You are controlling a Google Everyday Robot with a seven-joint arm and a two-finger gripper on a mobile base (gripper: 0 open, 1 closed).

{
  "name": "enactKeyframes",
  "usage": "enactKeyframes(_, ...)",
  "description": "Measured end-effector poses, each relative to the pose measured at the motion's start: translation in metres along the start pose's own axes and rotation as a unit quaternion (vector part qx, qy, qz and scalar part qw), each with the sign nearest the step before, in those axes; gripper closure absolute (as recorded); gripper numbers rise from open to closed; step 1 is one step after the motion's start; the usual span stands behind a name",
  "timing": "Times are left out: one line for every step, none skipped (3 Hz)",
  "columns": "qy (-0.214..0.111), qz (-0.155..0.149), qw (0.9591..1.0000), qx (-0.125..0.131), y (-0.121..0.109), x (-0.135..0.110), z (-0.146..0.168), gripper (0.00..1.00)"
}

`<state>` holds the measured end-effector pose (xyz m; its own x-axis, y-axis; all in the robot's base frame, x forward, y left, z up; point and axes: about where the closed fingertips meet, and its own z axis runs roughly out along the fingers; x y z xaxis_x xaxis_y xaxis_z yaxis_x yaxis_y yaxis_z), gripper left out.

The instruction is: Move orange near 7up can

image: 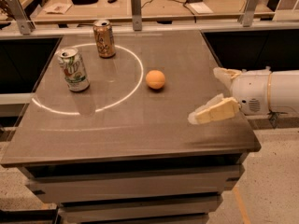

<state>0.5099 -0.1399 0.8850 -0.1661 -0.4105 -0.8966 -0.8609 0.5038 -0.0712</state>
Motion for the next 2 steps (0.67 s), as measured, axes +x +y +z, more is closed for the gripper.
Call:
enactKeyframes(-0.011, -0.023, 0.9997, 0.004, -0.011, 0.0, 0.022, 0.0)
enactKeyframes(-0.013, -0.034, 0.9993, 0.005, -0.025, -0.006, 0.044, 0.0)
